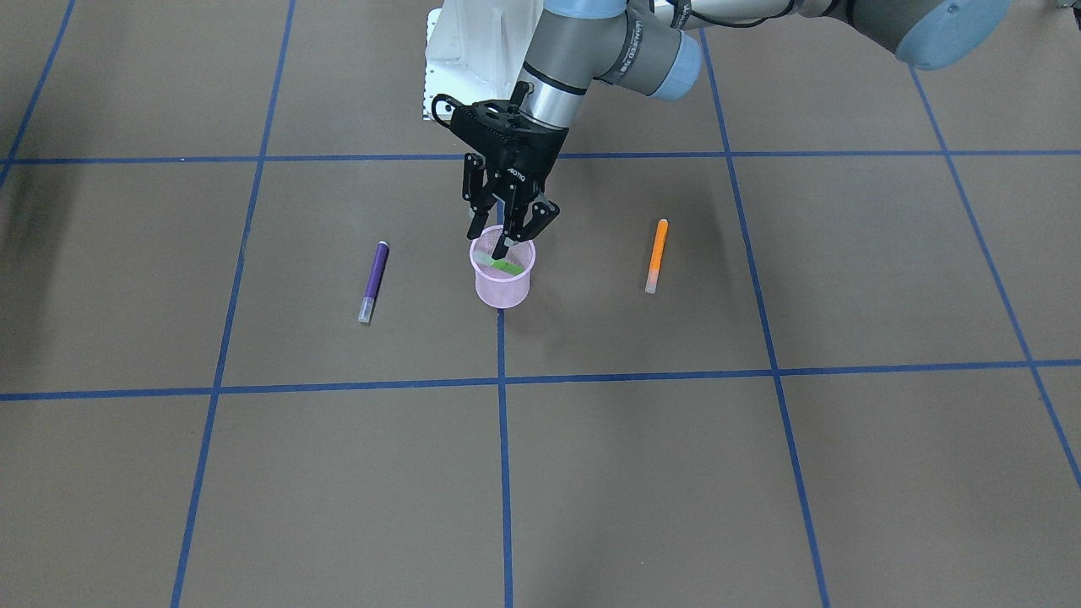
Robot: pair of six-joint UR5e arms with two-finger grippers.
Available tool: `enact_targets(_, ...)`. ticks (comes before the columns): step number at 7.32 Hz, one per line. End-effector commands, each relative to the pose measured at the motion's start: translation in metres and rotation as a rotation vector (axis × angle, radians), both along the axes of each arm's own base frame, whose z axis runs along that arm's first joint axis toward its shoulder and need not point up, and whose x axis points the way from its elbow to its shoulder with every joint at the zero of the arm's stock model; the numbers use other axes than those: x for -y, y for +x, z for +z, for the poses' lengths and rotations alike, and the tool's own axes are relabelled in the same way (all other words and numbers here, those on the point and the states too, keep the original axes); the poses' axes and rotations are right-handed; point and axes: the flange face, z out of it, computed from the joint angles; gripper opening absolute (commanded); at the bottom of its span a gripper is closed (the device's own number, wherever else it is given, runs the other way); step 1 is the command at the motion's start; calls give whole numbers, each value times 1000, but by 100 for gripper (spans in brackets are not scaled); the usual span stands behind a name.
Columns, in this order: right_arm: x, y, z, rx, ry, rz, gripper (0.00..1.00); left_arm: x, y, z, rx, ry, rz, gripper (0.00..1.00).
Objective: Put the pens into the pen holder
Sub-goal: 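Carry the green marker with the left gripper and drop it into the pink cup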
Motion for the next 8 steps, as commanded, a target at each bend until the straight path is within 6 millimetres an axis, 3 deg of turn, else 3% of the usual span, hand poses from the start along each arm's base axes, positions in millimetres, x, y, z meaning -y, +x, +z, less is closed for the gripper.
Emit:
enact_targets(1,1,-2,-1,1,2,-3,99,1,-15,-11,-24,19,-45,98)
enact_targets(2,-1,-4,2,0,-2,-9,100,1,-22,0,-9,13,-52,98)
enact_targets(3,-5,-3,20,-1,-2,-15,100,-4,-41,17,-4,10,-57,94)
enact_targets(4,-4,-2,43,-17,42,-15,100,24,-78,25,-13,-35,-128,96)
enact_targets(5,-1,0,61,-101,84,-10,100,35,-91,50,-49,-178,-112,98)
enact_targets(7,4,-2,97,-164,158,-153,98,55,-176,117,-52,-369,-48,99)
enact_targets(8,7,-3,98,-160,157,-160,97,49,-196,133,-43,-395,-40,99)
